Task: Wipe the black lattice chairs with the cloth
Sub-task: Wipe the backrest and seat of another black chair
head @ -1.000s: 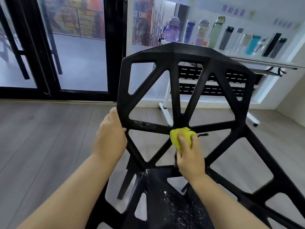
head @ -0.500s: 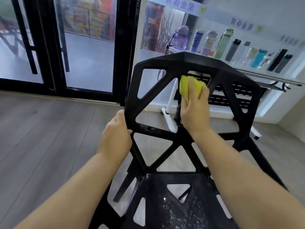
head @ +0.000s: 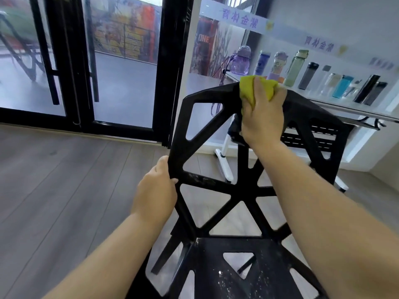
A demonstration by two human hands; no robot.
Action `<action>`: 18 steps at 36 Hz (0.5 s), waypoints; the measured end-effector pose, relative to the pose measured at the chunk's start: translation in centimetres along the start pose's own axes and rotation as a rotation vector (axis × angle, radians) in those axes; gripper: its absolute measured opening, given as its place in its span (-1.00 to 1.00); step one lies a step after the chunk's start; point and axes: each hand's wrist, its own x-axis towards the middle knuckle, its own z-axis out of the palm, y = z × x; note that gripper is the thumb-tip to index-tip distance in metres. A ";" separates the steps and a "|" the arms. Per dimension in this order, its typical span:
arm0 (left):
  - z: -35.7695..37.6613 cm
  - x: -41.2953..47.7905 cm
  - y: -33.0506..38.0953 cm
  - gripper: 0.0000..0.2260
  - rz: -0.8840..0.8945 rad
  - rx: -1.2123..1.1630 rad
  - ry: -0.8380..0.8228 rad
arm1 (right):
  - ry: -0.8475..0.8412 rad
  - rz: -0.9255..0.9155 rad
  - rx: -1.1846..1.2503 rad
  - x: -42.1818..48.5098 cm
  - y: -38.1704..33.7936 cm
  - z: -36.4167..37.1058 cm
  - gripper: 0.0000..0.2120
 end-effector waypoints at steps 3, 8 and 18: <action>-0.1 0.1 0.2 -0.76 -0.024 0.008 0.001 | -0.022 0.012 -0.023 0.2 -1.0 0.4 -0.53; -0.1 0.3 0.2 -0.76 -0.023 -0.005 -0.020 | -0.105 -0.336 0.051 -7.3 -1.9 2.6 -0.47; -0.3 0.1 -0.1 -0.75 -0.029 -0.054 -0.021 | -0.137 -0.528 -0.023 -5.2 -1.1 0.9 -0.49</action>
